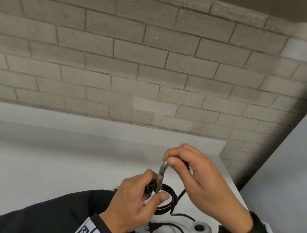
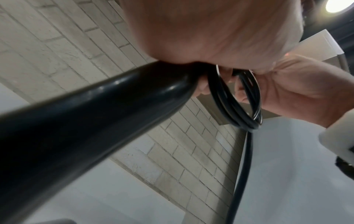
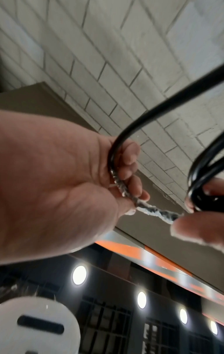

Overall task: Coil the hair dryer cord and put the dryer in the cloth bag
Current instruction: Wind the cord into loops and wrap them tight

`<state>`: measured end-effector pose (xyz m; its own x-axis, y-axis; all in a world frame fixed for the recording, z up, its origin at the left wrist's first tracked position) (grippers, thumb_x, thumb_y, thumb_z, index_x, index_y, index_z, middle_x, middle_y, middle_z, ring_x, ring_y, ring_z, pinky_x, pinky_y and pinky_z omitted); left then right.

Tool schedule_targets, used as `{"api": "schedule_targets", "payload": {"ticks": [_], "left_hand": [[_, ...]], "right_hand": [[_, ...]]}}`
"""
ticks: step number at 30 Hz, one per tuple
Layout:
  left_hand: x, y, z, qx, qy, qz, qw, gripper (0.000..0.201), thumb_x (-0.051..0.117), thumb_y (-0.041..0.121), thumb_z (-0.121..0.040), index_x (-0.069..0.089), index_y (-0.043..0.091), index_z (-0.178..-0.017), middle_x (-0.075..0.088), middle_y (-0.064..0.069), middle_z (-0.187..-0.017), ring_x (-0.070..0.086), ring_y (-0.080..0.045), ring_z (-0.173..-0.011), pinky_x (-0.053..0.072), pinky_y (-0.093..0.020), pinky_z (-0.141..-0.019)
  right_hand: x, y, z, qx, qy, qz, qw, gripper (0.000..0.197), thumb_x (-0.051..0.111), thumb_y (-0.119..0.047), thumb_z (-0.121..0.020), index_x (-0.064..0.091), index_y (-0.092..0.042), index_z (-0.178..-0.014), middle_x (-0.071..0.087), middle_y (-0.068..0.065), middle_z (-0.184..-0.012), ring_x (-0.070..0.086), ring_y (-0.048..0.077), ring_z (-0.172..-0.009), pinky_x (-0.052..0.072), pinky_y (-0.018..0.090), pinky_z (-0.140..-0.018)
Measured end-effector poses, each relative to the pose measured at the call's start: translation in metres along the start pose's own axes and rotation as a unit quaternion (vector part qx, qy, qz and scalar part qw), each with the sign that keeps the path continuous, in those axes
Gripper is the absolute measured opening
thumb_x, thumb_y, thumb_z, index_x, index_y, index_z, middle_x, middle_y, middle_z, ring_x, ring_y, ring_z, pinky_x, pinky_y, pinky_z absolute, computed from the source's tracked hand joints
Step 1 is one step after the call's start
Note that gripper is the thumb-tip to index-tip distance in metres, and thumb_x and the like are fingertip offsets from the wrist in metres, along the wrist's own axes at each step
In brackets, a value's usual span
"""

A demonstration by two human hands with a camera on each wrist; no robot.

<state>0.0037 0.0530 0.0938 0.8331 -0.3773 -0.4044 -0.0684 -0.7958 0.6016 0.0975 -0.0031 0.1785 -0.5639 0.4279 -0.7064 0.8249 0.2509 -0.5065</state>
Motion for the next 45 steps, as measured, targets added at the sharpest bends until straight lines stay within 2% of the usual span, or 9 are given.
{"api": "schedule_targets", "payload": {"ticks": [4, 8, 11, 17, 20, 26, 33, 39, 45], "left_hand": [[-0.004, -0.004, 0.002, -0.007, 0.03, 0.026, 0.999, 0.033, 0.046, 0.063, -0.094, 0.043, 0.033, -0.081, 0.032, 0.021, -0.058, 0.03, -0.001, -0.048, 0.025, -0.014, -0.05], [-0.007, -0.007, 0.002, -0.009, 0.049, 0.022, 0.998, 0.036, 0.045, 0.06, -0.096, 0.046, 0.028, -0.08, 0.038, 0.017, -0.059, 0.035, -0.003, -0.049, 0.033, -0.024, -0.045], [-0.004, -0.008, 0.003, -0.013, 0.049, 0.029, 0.998, 0.033, 0.041, 0.059, -0.098, 0.044, 0.033, -0.079, 0.038, 0.017, -0.059, 0.036, -0.002, -0.05, 0.036, -0.027, -0.045], [0.0, -0.014, 0.006, -0.048, 0.047, 0.035, 0.997, 0.036, 0.026, 0.064, -0.099, 0.039, 0.035, -0.081, 0.039, 0.016, -0.059, 0.036, -0.005, -0.05, 0.032, -0.023, -0.05], [-0.004, -0.023, 0.006, -0.072, 0.063, 0.049, 0.994, 0.04, 0.025, 0.068, -0.097, 0.042, 0.034, -0.084, 0.045, 0.016, -0.058, 0.039, -0.004, -0.048, 0.032, -0.021, -0.048], [-0.006, -0.031, 0.006, -0.093, 0.073, 0.062, 0.991, 0.048, 0.023, 0.071, -0.095, 0.045, 0.028, -0.088, 0.047, 0.017, -0.058, 0.039, -0.004, -0.047, 0.03, -0.017, -0.05], [-0.006, -0.029, 0.006, -0.097, 0.072, 0.065, 0.991, 0.05, 0.023, 0.071, -0.095, 0.048, 0.028, -0.093, 0.051, 0.019, -0.058, 0.04, -0.004, -0.046, 0.029, -0.015, -0.049], [-0.009, -0.027, 0.006, -0.107, 0.09, 0.08, 0.987, 0.042, 0.024, 0.073, -0.093, 0.043, 0.045, -0.117, 0.053, 0.012, -0.057, 0.044, -0.004, -0.044, 0.031, -0.013, -0.049], [-0.01, -0.032, 0.006, -0.101, 0.1, 0.061, 0.988, 0.041, 0.024, 0.067, -0.097, 0.053, 0.038, -0.101, 0.048, 0.007, -0.052, 0.041, -0.005, -0.043, 0.037, -0.026, -0.044]], "right_hand": [[0.005, 0.023, -0.004, 0.075, 0.03, -0.094, 0.992, 0.021, 0.049, -0.037, -0.096, 0.067, -0.027, -0.093, 0.066, -0.007, -0.086, 0.06, 0.013, -0.081, 0.049, 0.026, -0.073], [0.014, 0.039, 0.002, 0.113, 0.076, -0.147, 0.98, 0.015, 0.052, -0.028, -0.096, 0.067, -0.024, -0.095, 0.065, -0.008, -0.078, 0.059, 0.005, -0.073, 0.045, 0.014, -0.067], [0.025, 0.047, 0.008, 0.13, 0.09, -0.154, 0.975, 0.018, 0.051, -0.031, -0.096, 0.067, -0.024, -0.089, 0.066, -0.004, -0.077, 0.056, 0.004, -0.064, 0.043, 0.018, -0.062], [0.039, 0.05, 0.025, 0.124, 0.068, -0.131, 0.981, 0.023, 0.05, -0.041, -0.097, 0.069, -0.035, -0.108, 0.064, -0.015, -0.107, 0.062, 0.009, -0.104, 0.052, 0.024, -0.083], [0.046, 0.047, 0.035, 0.123, 0.041, -0.172, 0.977, 0.035, 0.056, -0.058, -0.086, 0.065, -0.04, -0.115, 0.063, -0.011, -0.106, 0.062, 0.015, -0.102, 0.054, 0.028, -0.083], [0.057, 0.053, 0.043, 0.128, 0.024, -0.173, 0.976, 0.022, 0.064, -0.019, -0.092, 0.069, -0.038, -0.102, 0.062, -0.008, -0.085, 0.059, 0.015, -0.079, 0.05, 0.029, -0.065], [0.064, 0.055, 0.042, 0.125, -0.04, -0.223, 0.966, 0.009, 0.062, -0.022, -0.094, 0.068, -0.028, -0.091, 0.059, -0.004, -0.075, 0.054, 0.01, -0.072, 0.044, 0.03, -0.067], [0.068, 0.056, 0.041, 0.147, -0.063, -0.269, 0.95, 0.007, 0.063, -0.024, -0.093, 0.067, -0.022, -0.088, 0.059, -0.003, -0.073, 0.055, 0.012, -0.071, 0.046, 0.031, -0.066], [0.075, 0.058, 0.046, 0.182, -0.02, -0.31, 0.933, 0.013, 0.071, -0.012, -0.086, 0.071, -0.02, -0.096, 0.065, 0.001, -0.075, 0.064, 0.016, -0.074, 0.055, 0.034, -0.073]]}}
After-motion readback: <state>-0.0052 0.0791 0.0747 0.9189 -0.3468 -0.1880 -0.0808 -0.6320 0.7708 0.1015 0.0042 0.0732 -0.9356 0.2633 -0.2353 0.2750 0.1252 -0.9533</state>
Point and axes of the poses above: each hand's wrist, its own z-axis away from the middle knuckle, its own x-axis out of the palm, y = z × x, the point moved 9 cm from there along -z, towards the middle knuckle
